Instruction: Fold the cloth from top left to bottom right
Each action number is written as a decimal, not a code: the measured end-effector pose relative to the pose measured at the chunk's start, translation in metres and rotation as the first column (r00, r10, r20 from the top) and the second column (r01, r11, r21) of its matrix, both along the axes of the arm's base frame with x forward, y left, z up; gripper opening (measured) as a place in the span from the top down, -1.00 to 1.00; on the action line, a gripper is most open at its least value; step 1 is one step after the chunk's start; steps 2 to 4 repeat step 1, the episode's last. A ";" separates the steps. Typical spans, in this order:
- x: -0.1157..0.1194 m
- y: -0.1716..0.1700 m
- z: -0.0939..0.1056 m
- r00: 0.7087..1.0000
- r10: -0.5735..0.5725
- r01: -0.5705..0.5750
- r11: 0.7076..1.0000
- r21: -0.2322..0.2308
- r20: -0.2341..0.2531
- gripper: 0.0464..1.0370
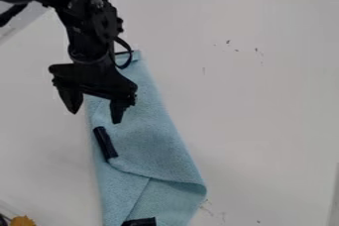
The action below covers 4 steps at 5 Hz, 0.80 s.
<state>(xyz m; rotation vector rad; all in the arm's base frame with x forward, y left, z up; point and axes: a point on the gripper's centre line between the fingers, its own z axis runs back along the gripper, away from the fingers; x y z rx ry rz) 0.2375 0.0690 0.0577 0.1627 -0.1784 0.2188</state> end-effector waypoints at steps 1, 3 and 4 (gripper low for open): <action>0.009 -0.003 0.002 0.999 -0.050 0.050 0.999 -0.008 -0.014 -0.93; 0.009 -0.003 0.002 0.999 -0.050 0.050 0.999 -0.008 -0.014 -0.93; 0.009 -0.003 0.002 0.999 -0.050 0.050 0.999 -0.008 -0.014 -0.93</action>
